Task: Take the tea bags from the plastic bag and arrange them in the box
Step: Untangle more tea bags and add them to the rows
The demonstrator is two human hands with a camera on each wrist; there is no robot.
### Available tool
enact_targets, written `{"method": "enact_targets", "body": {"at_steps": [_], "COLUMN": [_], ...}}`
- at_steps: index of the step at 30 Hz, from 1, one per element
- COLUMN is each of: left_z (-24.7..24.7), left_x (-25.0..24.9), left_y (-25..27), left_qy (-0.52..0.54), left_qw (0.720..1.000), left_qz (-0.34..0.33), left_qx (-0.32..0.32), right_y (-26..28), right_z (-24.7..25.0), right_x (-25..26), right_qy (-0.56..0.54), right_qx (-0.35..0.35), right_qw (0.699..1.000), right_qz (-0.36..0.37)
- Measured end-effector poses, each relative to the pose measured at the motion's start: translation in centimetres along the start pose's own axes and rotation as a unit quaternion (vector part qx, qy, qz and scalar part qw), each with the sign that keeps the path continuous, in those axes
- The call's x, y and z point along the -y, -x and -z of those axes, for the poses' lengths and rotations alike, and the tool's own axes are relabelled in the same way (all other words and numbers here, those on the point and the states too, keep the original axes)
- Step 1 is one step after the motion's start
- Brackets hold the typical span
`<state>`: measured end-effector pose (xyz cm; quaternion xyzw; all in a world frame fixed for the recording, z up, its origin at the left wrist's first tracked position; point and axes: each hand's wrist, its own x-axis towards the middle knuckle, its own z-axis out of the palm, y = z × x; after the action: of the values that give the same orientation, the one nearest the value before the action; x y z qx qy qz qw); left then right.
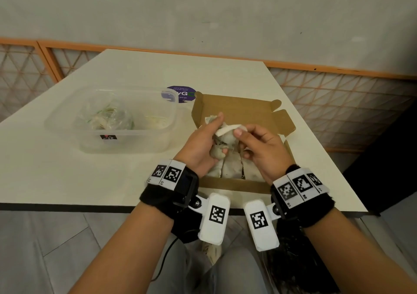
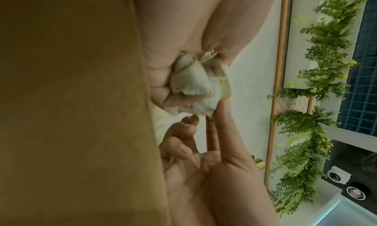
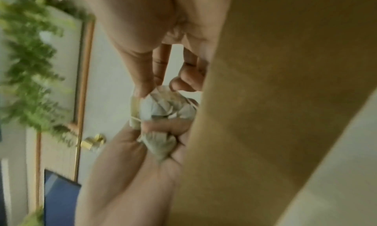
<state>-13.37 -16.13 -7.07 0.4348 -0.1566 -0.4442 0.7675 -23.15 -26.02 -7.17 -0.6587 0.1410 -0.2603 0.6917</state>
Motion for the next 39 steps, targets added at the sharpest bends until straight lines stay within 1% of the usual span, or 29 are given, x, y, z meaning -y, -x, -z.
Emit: {"method": "enact_targets", "body": {"at_steps": [2, 4, 7, 12, 15, 17, 20, 23, 25, 27, 30, 33, 39], "left_z": [-0.2, -0.3, -0.3, -0.4, -0.5, -0.6, -0.5, -0.4, -0.5, -0.5, -0.6, -0.7, -0.8], "left_x": [-0.1, 0.0, 0.2, 0.3, 0.1, 0.0, 0.0, 0.0, 0.1, 0.2, 0.2, 0.2, 0.3], "left_y": [0.1, 0.2, 0.3, 0.8, 1.0, 0.9, 0.6, 0.5, 0.5, 0.5, 0.6, 0.6, 0.6], "left_qy": [-0.017, -0.043, -0.069, -0.089, -0.065, -0.041, -0.005, 0.008, -0.006, -0.026, -0.038, -0.046, -0.061], "left_qw": [1.0, 0.998, 0.995, 0.992, 0.996, 0.998, 1.0, 0.998, 0.998, 0.998, 0.997, 0.997, 0.996], "left_qz": [-0.005, -0.016, -0.027, -0.02, -0.012, -0.013, -0.019, -0.036, -0.045, -0.049, -0.05, -0.053, -0.049], "left_qx": [0.016, 0.042, 0.072, 0.089, 0.065, 0.037, -0.015, -0.045, -0.046, -0.041, -0.036, -0.043, -0.046], "right_y": [-0.2, -0.2, -0.2, -0.4, -0.7, -0.9, -1.1, -1.0, -0.7, -0.5, -0.8, -1.0, -1.1], "right_z": [0.1, 0.1, 0.2, 0.6, 0.8, 1.0, 1.3, 1.3, 1.2, 0.9, 0.8, 0.7, 0.3], "right_x": [0.2, 0.4, 0.6, 0.8, 0.7, 0.7, 0.7, 1.1, 1.4, 1.3, 0.7, 0.3, -0.4], "right_qy": [-0.072, -0.119, -0.145, -0.193, -0.208, -0.211, -0.269, -0.319, -0.308, -0.269, -0.195, -0.152, -0.036], "right_qx": [-0.012, -0.011, -0.013, -0.058, -0.071, -0.072, -0.082, -0.052, -0.019, -0.004, -0.04, -0.076, -0.107], "right_qw": [0.997, 0.992, 0.988, 0.978, 0.974, 0.973, 0.958, 0.945, 0.95, 0.962, 0.979, 0.985, 0.994], "right_qz": [-0.022, -0.036, -0.046, -0.052, -0.054, -0.054, -0.051, -0.039, -0.042, -0.049, -0.042, -0.028, 0.003]}}
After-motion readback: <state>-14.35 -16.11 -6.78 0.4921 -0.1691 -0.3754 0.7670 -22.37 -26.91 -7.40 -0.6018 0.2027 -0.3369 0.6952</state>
